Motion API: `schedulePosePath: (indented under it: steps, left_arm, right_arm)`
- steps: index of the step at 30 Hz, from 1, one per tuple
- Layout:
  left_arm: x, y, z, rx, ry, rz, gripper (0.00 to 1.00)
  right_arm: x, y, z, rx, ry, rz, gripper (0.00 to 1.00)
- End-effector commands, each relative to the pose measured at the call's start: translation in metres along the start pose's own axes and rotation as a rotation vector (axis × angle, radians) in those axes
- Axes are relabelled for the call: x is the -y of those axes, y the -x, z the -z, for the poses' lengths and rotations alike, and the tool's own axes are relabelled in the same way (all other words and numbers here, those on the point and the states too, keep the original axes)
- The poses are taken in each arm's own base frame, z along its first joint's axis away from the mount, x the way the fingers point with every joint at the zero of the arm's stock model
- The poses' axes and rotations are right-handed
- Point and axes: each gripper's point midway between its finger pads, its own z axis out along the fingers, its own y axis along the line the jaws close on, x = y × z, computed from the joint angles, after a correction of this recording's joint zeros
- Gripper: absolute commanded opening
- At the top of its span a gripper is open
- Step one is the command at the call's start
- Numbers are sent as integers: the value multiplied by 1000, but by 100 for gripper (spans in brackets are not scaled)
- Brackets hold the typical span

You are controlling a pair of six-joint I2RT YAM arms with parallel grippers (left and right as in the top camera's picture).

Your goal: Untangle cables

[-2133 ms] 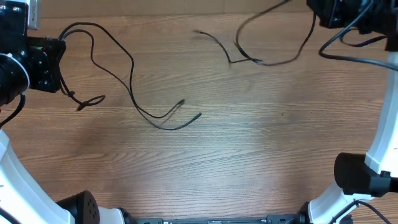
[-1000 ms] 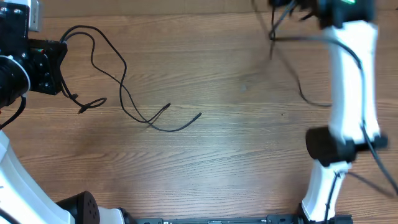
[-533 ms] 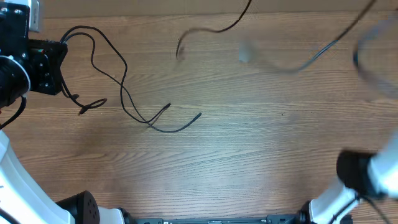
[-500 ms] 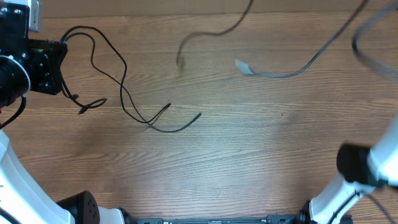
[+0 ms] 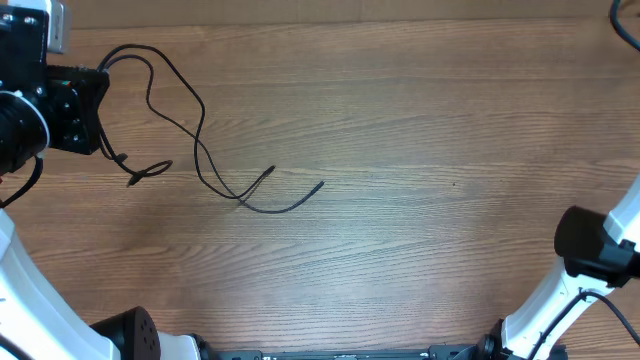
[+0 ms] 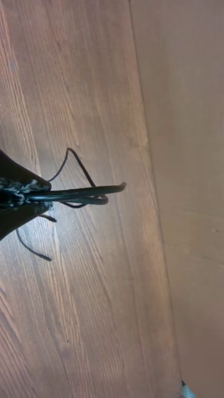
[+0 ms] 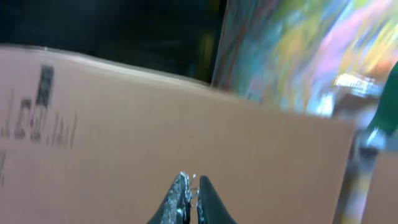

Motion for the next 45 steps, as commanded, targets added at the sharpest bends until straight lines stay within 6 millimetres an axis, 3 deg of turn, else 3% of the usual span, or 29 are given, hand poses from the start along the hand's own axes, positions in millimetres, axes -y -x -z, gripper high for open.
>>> schedulePosePath:
  steps: [1,5,8,10,12,14,18,19,20,21,22,25,26,28,33,35,38,39,40,42,43,45]
  left_arm:
    - [-1,2,0,8,-10,-1,4]
    - [-1,1,-2,4,-12,-28,4]
    - [-1,1,-2,4,-12,-28,4]
    - [-1,1,-2,4,-12,-28,4]
    - [-1,1,-2,4,-12,-27,4]
    - [-1,1,-2,4,-13,-27,4]
    - [-2,1,-2,3,-12,-27,4]
    - [-2,1,-2,3,-13,-26,4]
    - [-2,1,-2,3,-13,-24,4]
    - [-2,1,-2,3,-13,-19,4]
    - [-2,1,-2,3,-13,-19,4]
    - [-2,2,-3,4,-12,-19,4]
    - [-3,2,-3,6,-12,-21,4]
    - [-3,3,-4,6,-12,-21,4]
    - [-5,1,-8,-8,-16,-12,4]
    - [-5,1,-8,-10,-17,-11,4]
    - [-6,1,-10,-13,-18,-9,4]
    - [-6,0,-10,-13,-18,-9,4]
    - [-6,1,-10,-13,-18,-9,4]
    - [-6,1,-10,-13,-18,-8,4]
    - [-6,1,-10,-13,-18,-5,4]
    - [-6,1,-10,-13,-18,-5,4]
  right_arm:
    - [27,-4,6,-25,-60,34,4]
    - [66,-68,-2,-149,-118,38,4]
    - [112,-148,-6,-269,-187,39,4]
    - [133,-192,-3,-335,-214,30,4]
    - [147,-242,4,-431,-230,-5,4]
    - [138,-275,10,-510,-184,-69,4]
    - [88,-286,12,-595,-66,-178,4]
    - [80,-291,15,-626,-70,-228,12]
    - [73,-298,19,-661,-82,-289,33]
    - [65,-308,26,-717,-105,-372,47]
    - [59,-317,33,-765,-135,-440,49]
    - [61,-350,63,-903,-346,-650,50]
    - [67,-364,81,-954,-484,-729,54]
    - [71,-378,96,-993,-586,-780,68]
    - [63,-413,122,-1099,-653,-816,65]
    - [69,-428,129,-1087,-742,-848,64]
    - [79,-458,106,-954,-691,-799,79]
    - [71,-470,82,-899,-451,-602,84]
    - [69,-473,79,-891,-408,-555,85]
    - [74,-492,82,-902,-374,-420,85]
    - [84,-513,92,-934,-411,-379,84]
    - [90,-534,103,-967,-417,-356,84]
